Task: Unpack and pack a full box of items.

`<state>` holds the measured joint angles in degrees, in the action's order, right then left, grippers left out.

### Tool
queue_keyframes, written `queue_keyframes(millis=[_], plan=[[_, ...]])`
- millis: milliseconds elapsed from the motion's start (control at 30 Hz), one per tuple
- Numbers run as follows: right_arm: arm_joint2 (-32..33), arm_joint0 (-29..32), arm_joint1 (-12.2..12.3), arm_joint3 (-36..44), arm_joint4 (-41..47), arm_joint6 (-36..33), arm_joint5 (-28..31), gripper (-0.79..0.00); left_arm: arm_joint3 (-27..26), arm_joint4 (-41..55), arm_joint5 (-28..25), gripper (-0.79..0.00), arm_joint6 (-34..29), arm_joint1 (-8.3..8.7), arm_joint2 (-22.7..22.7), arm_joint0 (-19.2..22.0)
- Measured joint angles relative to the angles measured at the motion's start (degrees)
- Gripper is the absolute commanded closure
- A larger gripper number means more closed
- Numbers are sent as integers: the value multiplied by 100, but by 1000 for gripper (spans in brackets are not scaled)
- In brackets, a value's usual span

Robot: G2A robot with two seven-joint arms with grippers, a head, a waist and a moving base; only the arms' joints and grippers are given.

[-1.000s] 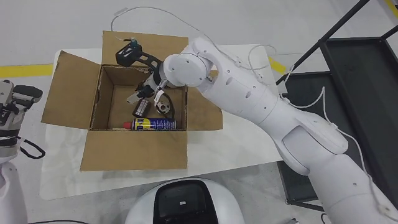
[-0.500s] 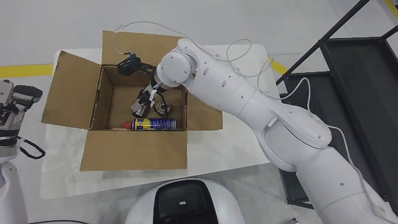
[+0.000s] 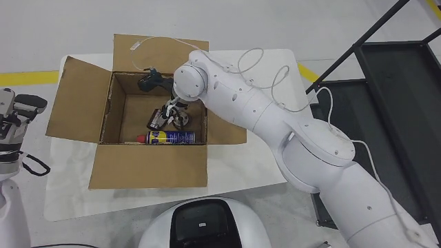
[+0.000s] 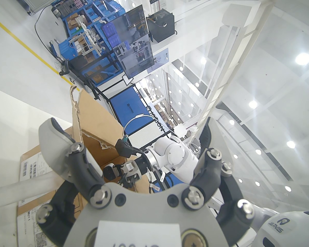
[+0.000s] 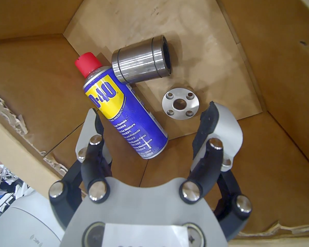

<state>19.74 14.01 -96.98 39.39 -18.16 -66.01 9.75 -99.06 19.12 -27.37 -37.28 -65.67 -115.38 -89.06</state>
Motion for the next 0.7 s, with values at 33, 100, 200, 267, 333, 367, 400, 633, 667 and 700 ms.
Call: queue_keyframes(millis=[33, 100, 200, 267, 333, 367, 400, 633, 667, 700], plan=[[-26, 8, -18, -9, -62, 16, 50, -653, 0, 0, 0, -785, 0, 0, 0, 0], [-95, 24, -53, -51, -230, 15, 143, -631, 0, 0, 0, -785, 0, 0, 0, 0], [-149, 35, -98, -156, -402, -68, 92, -588, 0, 0, 0, -785, 0, 0, 0, 0], [-149, 30, -123, -213, -446, -103, 41, -563, 0, 0, 0, -785, 0, 0, 0, 0], [-151, 18, -155, -269, -514, -118, -2, -468, 0, 0, 0, -785, 0, 0, 0, 0], [-158, 15, -171, -291, -546, -134, -16, -434, 0, 0, 0, -785, 0, 0, 0, 0], [-165, 16, -195, -326, -578, -145, -39, -413, 0, 0, 0, -785, 0, 0, 0, 0], [-214, 71, -359, -550, -720, -167, -137, -422, 0, 0, 0, -785, 0, 0, 0, 0], [-214, 82, -380, -576, -720, -159, -124, -440, 0, 0, 0, -785, 0, 0, 0, 0], [-218, 97, -411, -606, -728, -147, -108, -477, 0, 0, 0, -785, 0, 0, 0, 0]])
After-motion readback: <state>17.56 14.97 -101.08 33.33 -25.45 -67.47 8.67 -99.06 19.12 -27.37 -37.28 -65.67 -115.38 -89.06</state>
